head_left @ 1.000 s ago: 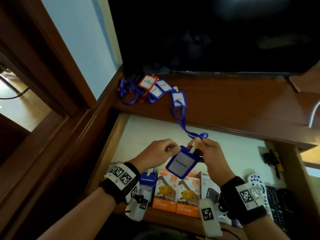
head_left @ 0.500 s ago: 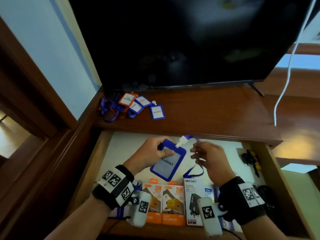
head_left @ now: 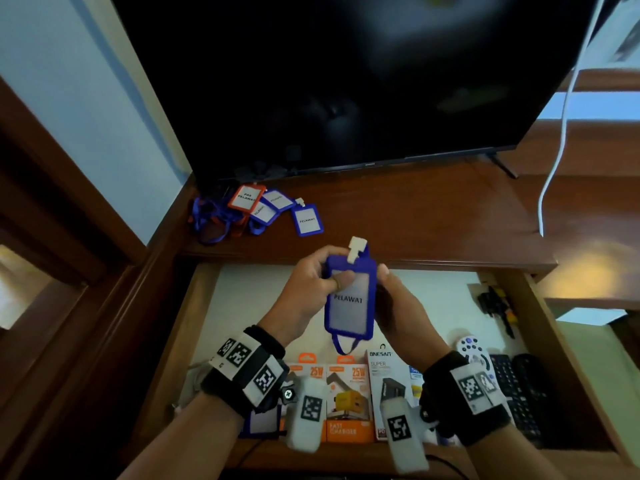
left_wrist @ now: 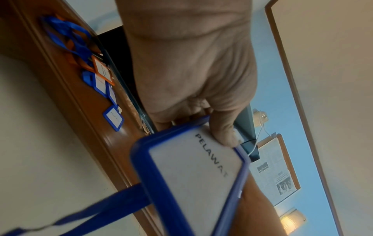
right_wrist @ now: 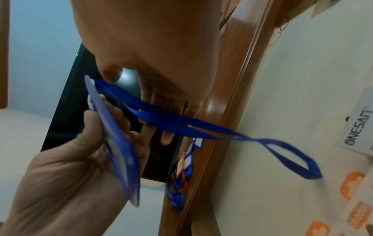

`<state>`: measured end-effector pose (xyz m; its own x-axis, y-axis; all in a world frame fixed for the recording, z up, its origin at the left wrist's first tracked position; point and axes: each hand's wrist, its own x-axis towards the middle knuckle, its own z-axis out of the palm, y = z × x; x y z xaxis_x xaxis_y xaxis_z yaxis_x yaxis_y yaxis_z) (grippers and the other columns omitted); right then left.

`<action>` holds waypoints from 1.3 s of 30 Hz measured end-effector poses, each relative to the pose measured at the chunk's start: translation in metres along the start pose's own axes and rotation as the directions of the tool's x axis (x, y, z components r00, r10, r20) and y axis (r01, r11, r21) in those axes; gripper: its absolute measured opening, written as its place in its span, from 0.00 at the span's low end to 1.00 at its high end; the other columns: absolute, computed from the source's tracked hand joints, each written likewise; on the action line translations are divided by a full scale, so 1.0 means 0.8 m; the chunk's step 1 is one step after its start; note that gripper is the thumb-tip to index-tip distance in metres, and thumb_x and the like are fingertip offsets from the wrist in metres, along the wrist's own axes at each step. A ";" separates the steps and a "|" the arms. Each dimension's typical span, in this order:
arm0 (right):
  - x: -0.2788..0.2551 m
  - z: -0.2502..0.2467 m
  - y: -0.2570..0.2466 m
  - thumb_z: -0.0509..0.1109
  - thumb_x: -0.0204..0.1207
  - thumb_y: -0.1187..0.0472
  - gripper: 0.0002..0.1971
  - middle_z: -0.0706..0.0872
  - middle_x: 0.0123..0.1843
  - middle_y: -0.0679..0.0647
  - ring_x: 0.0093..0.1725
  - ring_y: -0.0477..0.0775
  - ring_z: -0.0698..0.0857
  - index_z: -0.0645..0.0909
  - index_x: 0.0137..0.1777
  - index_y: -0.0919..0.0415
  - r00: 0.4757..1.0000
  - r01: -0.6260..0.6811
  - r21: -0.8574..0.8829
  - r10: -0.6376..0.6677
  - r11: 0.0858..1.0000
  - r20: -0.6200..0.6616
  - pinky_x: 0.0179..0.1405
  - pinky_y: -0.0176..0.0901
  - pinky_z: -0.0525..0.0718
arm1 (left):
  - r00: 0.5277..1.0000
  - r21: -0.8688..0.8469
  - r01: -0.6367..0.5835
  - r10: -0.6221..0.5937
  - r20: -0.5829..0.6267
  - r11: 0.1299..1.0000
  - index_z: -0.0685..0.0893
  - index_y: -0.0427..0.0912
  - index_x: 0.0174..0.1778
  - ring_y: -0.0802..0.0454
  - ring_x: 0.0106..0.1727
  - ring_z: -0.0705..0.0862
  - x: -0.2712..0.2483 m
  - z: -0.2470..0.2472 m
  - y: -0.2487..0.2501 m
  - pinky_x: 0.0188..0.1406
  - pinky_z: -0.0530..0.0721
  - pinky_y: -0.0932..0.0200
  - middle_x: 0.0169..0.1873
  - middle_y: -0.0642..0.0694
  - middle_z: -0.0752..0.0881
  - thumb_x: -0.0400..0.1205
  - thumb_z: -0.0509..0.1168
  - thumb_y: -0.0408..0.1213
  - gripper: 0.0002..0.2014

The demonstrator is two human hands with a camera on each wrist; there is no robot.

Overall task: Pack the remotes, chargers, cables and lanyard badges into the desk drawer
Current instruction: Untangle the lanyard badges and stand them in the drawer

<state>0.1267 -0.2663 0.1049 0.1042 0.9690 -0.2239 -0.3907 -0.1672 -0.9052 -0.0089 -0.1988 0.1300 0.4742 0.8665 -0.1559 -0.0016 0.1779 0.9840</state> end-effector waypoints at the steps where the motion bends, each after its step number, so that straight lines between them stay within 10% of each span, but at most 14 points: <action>1: -0.001 0.000 0.001 0.60 0.80 0.46 0.21 0.89 0.57 0.59 0.56 0.58 0.87 0.80 0.64 0.59 0.999 0.000 -0.032 0.001 0.999 0.035 0.58 0.52 0.85 | 0.998 -0.054 0.001 -0.005 -0.064 0.999 0.81 0.48 0.53 0.50 0.47 0.86 0.001 -0.001 -0.001 0.44 0.87 0.55 0.49 0.46 0.87 0.80 0.66 0.28 0.11; 8: -0.006 0.004 0.009 0.61 0.84 0.59 0.11 0.77 0.30 0.55 0.28 0.50 0.71 0.81 0.48 0.65 0.996 0.030 -0.282 -0.003 0.959 0.095 0.27 0.37 0.71 | 0.962 -0.128 0.019 -0.053 -0.268 0.992 0.78 0.46 0.58 0.48 0.51 0.85 0.003 -0.012 -0.009 0.47 0.86 0.54 0.55 0.44 0.85 0.81 0.66 0.29 0.12; 18: -0.005 -0.007 -0.006 0.63 0.83 0.61 0.10 0.83 0.30 0.47 0.28 0.43 0.76 0.84 0.45 0.64 0.975 -0.006 -0.451 0.105 0.892 0.194 0.29 0.30 0.70 | 0.980 0.287 0.166 -0.190 0.060 0.944 0.75 0.48 0.66 0.46 0.54 0.87 0.005 -0.076 0.024 0.54 0.87 0.50 0.49 0.43 0.87 0.68 0.78 0.30 0.31; 24: -0.001 -0.009 -0.011 0.66 0.81 0.61 0.13 0.84 0.31 0.54 0.29 0.48 0.79 0.82 0.40 0.71 0.984 0.009 -0.505 0.081 0.863 0.157 0.29 0.31 0.72 | 0.957 0.709 0.030 -0.225 0.183 0.705 0.87 0.50 0.43 0.62 0.47 0.80 0.007 -0.085 0.041 0.48 0.77 0.58 0.42 0.59 0.84 0.71 0.78 0.44 0.09; 28: -0.002 -0.015 -0.004 0.68 0.80 0.60 0.17 0.81 0.36 0.64 0.34 0.61 0.77 0.79 0.41 0.79 0.988 -0.003 -0.457 0.074 0.889 0.138 0.30 0.38 0.71 | 0.921 0.689 0.052 -0.302 0.248 0.723 0.88 0.52 0.47 0.62 0.53 0.82 0.004 -0.086 0.033 0.51 0.79 0.60 0.50 0.60 0.87 0.72 0.77 0.43 0.09; 32: -0.007 -0.016 -0.002 0.68 0.78 0.63 0.11 0.88 0.31 0.53 0.30 0.49 0.87 0.79 0.40 0.71 0.986 -0.059 -0.389 0.115 0.919 0.122 0.26 0.32 0.78 | 0.871 0.693 0.055 -0.374 0.318 0.719 0.90 0.46 0.48 0.64 0.39 0.84 -0.003 -0.086 0.023 0.37 0.79 0.69 0.45 0.51 0.91 0.72 0.77 0.41 0.10; 39: -0.004 -0.016 0.011 0.74 0.69 0.50 0.22 0.84 0.37 0.73 0.32 0.62 0.80 0.82 0.42 0.73 0.998 -0.058 -0.286 0.053 0.957 -0.027 0.32 0.45 0.75 | 0.942 0.611 0.095 -0.269 0.199 0.786 0.91 0.41 0.48 0.56 0.39 0.83 -0.004 -0.087 0.016 0.35 0.78 0.65 0.46 0.44 0.91 0.75 0.75 0.38 0.08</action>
<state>0.1343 -0.2730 0.0927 0.1082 0.9536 -0.2811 -0.1186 -0.2683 -0.9560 -0.0713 -0.1667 0.1369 0.6226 0.6760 -0.3942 0.5819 -0.0631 0.8108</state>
